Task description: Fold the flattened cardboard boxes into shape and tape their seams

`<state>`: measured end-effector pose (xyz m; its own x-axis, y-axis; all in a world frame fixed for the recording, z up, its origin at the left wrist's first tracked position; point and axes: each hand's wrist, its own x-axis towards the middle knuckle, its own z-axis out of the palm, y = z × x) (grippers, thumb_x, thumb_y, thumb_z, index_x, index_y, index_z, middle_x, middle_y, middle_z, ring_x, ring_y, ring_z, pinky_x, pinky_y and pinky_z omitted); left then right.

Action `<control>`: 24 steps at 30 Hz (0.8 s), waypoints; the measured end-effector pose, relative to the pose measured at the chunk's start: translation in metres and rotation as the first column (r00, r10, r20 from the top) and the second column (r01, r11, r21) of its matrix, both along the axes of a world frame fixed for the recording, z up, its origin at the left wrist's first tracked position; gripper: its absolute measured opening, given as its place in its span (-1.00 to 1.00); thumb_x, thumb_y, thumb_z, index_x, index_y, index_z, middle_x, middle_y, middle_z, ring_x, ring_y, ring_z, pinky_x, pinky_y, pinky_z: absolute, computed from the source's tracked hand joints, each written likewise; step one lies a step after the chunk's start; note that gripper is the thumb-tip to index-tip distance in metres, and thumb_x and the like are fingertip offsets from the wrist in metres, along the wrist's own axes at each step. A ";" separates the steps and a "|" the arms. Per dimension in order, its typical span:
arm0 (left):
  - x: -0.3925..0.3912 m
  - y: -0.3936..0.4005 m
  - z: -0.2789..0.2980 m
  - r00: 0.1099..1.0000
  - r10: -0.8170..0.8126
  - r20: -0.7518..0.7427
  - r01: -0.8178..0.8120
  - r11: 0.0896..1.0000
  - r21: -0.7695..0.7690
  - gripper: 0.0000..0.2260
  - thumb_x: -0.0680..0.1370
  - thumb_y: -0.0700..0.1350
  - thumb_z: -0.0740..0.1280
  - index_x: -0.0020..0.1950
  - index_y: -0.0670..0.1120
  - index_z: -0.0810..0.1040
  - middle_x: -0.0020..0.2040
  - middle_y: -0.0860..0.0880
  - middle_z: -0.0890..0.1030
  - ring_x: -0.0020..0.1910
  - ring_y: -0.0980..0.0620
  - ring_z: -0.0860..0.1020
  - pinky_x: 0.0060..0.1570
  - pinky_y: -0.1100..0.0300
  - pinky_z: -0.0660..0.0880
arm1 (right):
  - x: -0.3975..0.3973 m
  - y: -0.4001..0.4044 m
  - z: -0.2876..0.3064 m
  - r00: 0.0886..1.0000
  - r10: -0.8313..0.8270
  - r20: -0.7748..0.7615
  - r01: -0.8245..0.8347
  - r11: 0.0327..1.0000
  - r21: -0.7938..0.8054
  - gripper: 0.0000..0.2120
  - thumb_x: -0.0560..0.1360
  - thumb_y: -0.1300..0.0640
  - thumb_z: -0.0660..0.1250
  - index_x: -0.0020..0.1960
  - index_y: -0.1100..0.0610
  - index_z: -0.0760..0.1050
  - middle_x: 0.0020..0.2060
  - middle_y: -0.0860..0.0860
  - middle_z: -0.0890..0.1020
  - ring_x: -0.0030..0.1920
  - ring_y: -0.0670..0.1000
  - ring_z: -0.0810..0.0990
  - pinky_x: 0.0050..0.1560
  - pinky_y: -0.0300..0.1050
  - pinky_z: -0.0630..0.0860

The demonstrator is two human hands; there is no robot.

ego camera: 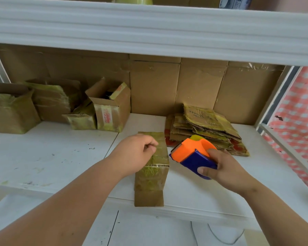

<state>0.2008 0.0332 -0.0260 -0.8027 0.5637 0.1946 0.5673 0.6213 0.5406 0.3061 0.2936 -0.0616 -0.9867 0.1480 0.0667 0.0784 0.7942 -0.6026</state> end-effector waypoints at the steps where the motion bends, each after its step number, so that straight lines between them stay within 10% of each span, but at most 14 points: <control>1: 0.003 0.002 0.005 1.000 -0.006 0.014 0.005 0.999 0.037 -0.79 0.65 -0.03 0.25 0.23 0.08 0.59 0.14 0.15 0.58 0.07 0.19 0.53 0.04 0.35 0.47 | 0.002 -0.002 0.006 1.000 0.007 -0.018 -0.007 1.000 -0.022 -0.77 0.46 0.00 0.50 0.02 -0.08 0.49 -0.12 -0.13 0.65 -0.04 -0.05 0.62 0.25 0.16 0.49; 9: 0.019 0.016 0.039 0.957 -0.096 0.275 0.006 0.950 0.313 -0.74 0.61 0.08 0.31 0.29 0.15 0.54 0.12 0.22 0.57 0.12 0.27 0.51 0.12 0.29 0.47 | 0.017 -0.011 0.048 0.989 0.089 -0.122 -0.106 0.985 -0.139 -0.64 0.26 -0.09 0.46 0.01 0.01 0.55 -0.14 -0.12 0.67 -0.12 -0.10 0.64 -0.23 -0.23 0.57; 18: 0.022 0.022 0.051 0.959 -0.082 0.273 -0.012 0.944 0.329 -0.86 0.61 -0.11 0.32 -0.07 0.09 0.64 -0.19 0.17 0.66 -0.23 0.32 0.59 -0.27 0.45 0.44 | 0.022 -0.023 0.061 0.973 0.134 -0.189 -0.161 0.978 -0.135 -0.71 0.26 -0.02 0.42 -0.06 0.07 0.55 -0.22 -0.12 0.66 -0.18 -0.09 0.66 -0.28 -0.23 0.58; 24: 0.028 0.021 0.050 0.917 -0.102 0.385 -0.067 0.914 0.401 -0.75 0.67 -0.02 0.19 -0.06 -0.01 0.63 -0.33 0.15 0.64 -0.25 0.21 0.59 -0.10 0.20 0.48 | 0.024 -0.026 0.065 0.978 0.104 -0.183 -0.127 0.985 -0.119 -0.75 0.29 -0.03 0.34 -0.09 0.06 0.54 -0.25 -0.12 0.65 -0.25 -0.05 0.65 -0.33 -0.17 0.57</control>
